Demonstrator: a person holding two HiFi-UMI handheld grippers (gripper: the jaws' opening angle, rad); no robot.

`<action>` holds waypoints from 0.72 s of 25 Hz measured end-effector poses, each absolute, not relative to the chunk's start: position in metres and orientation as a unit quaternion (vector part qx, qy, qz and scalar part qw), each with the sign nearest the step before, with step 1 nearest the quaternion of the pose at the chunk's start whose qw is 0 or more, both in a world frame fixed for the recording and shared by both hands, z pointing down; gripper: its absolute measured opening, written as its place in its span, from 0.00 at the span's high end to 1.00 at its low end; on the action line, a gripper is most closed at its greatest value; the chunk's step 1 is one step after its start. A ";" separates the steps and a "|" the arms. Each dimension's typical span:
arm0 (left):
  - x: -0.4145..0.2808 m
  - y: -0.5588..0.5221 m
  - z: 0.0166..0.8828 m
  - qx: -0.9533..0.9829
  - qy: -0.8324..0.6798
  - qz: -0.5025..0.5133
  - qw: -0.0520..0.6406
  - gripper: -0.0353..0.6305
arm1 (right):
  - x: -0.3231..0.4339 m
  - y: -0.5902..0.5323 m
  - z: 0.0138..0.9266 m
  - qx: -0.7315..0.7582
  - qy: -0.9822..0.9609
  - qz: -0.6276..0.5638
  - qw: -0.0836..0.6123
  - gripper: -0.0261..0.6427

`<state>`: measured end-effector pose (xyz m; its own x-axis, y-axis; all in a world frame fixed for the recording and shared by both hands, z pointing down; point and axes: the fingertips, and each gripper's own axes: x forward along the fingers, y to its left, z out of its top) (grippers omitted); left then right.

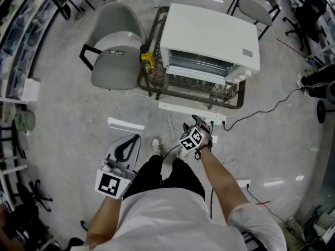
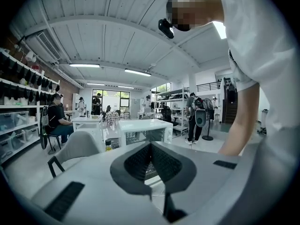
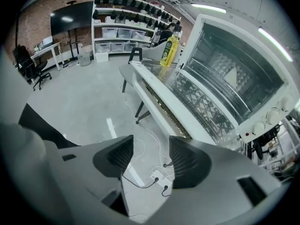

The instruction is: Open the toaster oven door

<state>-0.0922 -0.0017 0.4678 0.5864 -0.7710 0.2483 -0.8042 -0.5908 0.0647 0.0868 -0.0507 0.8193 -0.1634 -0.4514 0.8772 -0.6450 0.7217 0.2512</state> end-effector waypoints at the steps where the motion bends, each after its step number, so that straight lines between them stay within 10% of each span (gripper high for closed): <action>1: -0.092 -0.002 0.470 0.886 -0.444 0.098 0.085 0.92 | 0.087 -0.051 0.822 0.360 -0.757 0.092 0.537 0.58; 18: -0.087 -0.016 0.506 0.886 -0.435 0.106 0.118 0.92 | 0.097 -0.052 0.870 0.340 -0.741 0.128 0.564 0.58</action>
<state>-0.0870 -0.0162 0.5064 0.5990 -0.7461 0.2908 -0.7962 -0.5935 0.1173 0.0968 -0.0523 0.8699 -0.1315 -0.3601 0.9236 -0.6490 0.7355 0.1943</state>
